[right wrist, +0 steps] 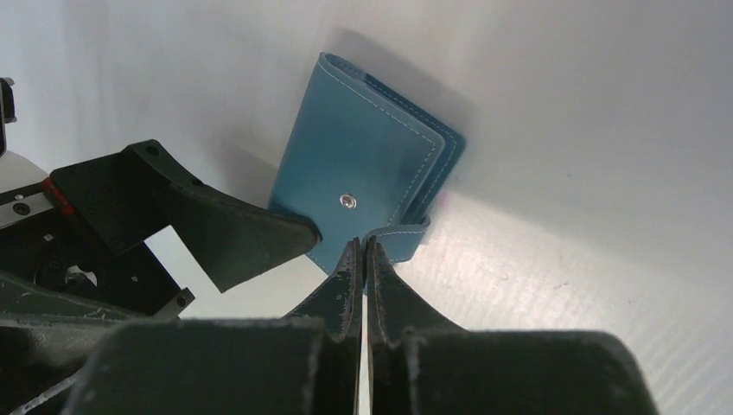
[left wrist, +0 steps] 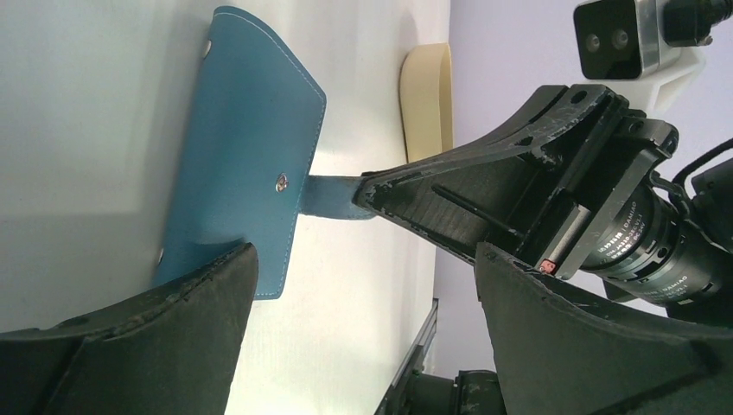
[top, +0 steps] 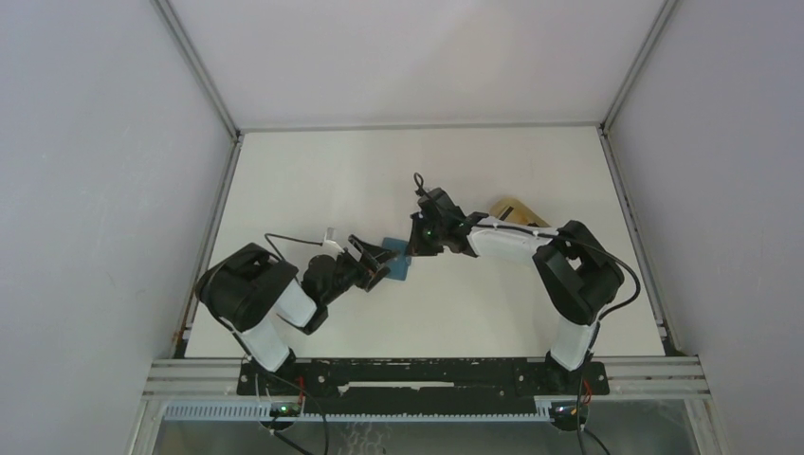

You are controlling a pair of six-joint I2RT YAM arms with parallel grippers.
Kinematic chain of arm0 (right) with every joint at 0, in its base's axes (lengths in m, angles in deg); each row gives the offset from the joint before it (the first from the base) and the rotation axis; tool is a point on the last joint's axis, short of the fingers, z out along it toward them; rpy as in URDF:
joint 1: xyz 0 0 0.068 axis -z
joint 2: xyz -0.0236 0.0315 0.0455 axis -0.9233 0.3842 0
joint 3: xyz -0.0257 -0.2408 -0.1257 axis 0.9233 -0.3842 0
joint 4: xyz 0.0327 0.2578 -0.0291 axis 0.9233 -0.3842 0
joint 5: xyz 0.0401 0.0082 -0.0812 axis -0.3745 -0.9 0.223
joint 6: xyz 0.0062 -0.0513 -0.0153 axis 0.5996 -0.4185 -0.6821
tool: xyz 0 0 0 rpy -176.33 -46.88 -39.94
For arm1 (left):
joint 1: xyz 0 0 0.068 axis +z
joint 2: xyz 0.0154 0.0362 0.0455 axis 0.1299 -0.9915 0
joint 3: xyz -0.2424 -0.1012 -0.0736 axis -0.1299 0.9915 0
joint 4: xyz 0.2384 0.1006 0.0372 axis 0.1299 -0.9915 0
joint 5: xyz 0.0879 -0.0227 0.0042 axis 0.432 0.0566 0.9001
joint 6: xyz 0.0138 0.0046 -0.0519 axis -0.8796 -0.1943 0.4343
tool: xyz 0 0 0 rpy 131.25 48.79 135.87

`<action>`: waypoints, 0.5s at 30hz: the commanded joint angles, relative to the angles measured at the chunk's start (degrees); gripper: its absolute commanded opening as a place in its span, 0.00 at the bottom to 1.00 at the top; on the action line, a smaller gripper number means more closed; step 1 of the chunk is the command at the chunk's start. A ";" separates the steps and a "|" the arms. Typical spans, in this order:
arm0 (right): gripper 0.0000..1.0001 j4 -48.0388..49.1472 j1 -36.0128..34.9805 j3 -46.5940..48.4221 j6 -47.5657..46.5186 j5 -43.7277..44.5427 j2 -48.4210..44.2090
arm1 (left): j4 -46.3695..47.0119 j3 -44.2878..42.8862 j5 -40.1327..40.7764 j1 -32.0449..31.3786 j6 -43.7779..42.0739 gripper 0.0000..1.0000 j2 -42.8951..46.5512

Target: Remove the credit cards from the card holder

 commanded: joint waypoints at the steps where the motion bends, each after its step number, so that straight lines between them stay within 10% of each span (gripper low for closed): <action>1: 0.00 2.95 0.08 3.95 0.12 -2.54 1.92 | 0.40 1.08 2.24 -0.21 0.15 1.00 -0.82; 15: 0.00 3.39 -1.23 7.70 0.81 -4.58 7.55 | 2.52 1.00 1.85 -0.22 1.50 1.00 -2.73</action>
